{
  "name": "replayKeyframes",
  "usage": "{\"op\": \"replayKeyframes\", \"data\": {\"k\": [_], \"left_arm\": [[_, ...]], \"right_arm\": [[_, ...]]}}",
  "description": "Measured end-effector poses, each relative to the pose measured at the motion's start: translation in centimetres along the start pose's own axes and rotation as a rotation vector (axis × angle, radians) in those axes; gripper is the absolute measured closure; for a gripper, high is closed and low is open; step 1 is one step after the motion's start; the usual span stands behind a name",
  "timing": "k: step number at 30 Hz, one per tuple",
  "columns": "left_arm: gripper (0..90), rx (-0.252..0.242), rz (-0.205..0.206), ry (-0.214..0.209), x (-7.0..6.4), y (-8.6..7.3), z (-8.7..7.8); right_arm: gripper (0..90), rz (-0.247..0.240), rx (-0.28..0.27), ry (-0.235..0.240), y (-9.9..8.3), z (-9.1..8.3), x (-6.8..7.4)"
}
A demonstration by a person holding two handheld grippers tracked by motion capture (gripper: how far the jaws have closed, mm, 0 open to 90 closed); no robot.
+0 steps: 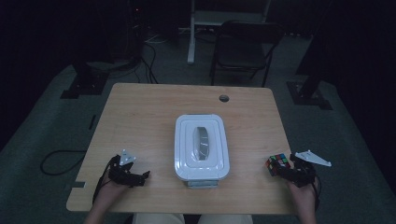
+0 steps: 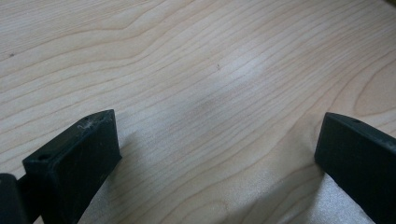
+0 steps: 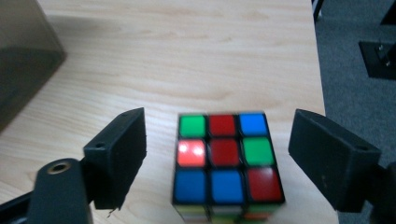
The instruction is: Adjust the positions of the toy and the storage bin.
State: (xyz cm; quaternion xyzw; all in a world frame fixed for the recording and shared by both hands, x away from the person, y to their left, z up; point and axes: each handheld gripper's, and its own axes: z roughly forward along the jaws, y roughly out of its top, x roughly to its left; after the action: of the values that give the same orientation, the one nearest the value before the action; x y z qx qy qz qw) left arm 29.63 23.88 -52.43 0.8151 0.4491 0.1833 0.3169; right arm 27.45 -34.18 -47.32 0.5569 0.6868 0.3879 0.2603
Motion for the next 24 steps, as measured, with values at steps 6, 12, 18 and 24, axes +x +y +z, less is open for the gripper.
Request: {"op": "replayKeyframes", "data": {"k": [6, 12, 18, 24], "left_arm": [[0.7, -0.001, -0.014, 0.013, -0.1, 0.0, 0.0], [0.7, 0.001, -0.024, 0.023, -0.2, 0.0, -0.1], [0.7, 0.000, -0.038, 0.038, -0.2, -0.1, -0.1], [0.7, -0.001, -0.039, 0.039, -0.2, -0.1, -0.1]], "right_arm": [[13.1, -0.018, -0.014, 0.041, 1.6, 0.4, 1.3], [13.6, -0.075, -0.037, 0.065, 2.8, 0.8, 3.4], [13.6, -0.120, -0.074, 0.131, 3.5, 2.3, 5.7], [13.6, -0.138, -0.060, 0.163, 3.1, 3.6, 7.0]]}}
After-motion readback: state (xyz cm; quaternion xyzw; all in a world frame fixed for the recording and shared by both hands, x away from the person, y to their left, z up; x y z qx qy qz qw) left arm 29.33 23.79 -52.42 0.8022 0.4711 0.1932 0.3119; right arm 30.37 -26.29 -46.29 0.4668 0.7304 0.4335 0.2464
